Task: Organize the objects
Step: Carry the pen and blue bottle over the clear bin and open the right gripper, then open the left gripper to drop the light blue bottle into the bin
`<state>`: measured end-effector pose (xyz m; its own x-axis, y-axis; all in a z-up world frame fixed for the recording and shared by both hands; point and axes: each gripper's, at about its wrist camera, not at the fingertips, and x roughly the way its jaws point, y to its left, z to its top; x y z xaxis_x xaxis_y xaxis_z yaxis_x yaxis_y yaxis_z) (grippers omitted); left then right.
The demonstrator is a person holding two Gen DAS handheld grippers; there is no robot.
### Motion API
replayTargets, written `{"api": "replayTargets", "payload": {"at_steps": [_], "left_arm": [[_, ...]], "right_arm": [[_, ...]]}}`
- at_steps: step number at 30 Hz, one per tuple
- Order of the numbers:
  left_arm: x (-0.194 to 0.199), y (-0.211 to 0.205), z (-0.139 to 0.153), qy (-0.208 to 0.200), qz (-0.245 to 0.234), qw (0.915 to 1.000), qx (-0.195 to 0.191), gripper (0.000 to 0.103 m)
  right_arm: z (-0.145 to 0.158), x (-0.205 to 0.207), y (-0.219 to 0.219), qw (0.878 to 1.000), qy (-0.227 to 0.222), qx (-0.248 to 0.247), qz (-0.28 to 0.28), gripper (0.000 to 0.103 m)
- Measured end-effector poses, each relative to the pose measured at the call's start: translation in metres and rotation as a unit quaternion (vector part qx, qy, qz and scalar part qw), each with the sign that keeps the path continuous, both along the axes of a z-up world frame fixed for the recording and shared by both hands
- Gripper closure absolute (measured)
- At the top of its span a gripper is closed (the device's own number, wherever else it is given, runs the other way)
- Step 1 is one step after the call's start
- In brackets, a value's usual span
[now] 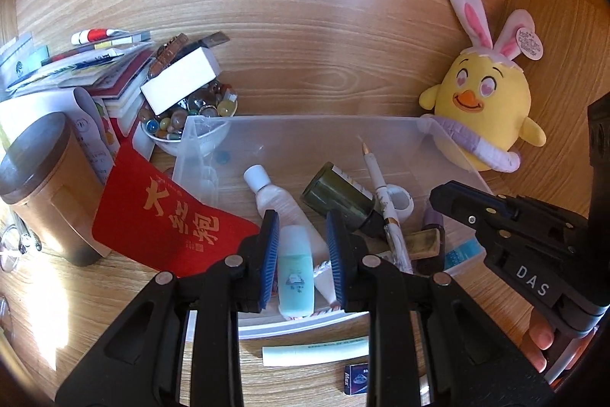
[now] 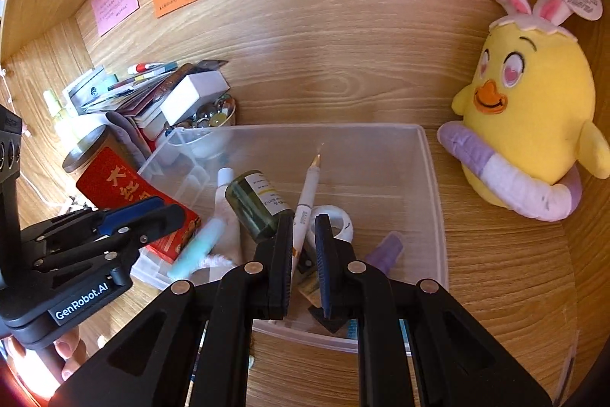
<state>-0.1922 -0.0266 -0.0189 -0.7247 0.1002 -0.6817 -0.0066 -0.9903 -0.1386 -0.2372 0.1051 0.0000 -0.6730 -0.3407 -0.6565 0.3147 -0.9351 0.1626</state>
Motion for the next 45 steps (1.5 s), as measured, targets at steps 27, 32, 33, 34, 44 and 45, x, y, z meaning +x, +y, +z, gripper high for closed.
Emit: {"api": "replayTargets", "payload": {"at_steps": [27,32,33,34,44,45], "left_arm": [[0.063,0.005,0.033,0.048,-0.012,0.9988,-0.008,0.011],[0.071,0.005,0.027,0.036,-0.010,0.9991,-0.021,0.006],[0.072,0.004,0.024,0.031,-0.010,0.9992,-0.022,0.006],[0.073,0.003,0.021,0.026,-0.011,0.9994,-0.022,0.006],[0.082,-0.006,-0.014,-0.032,-0.006,0.9993,-0.017,0.006],[0.084,-0.007,-0.018,-0.038,-0.005,0.9991,-0.017,0.006]], "right_arm": [[0.028,0.069,0.013,0.996,0.066,0.052,0.003,0.039],[0.028,0.085,0.016,0.996,0.072,0.059,0.010,0.028],[0.027,0.087,0.016,0.996,0.070,0.060,0.011,0.027],[0.025,0.090,0.016,0.996,0.068,0.060,0.014,0.026],[-0.017,0.111,0.005,0.994,0.026,0.095,0.053,0.022],[-0.025,0.110,0.003,0.993,0.013,0.099,0.062,0.022]]}}
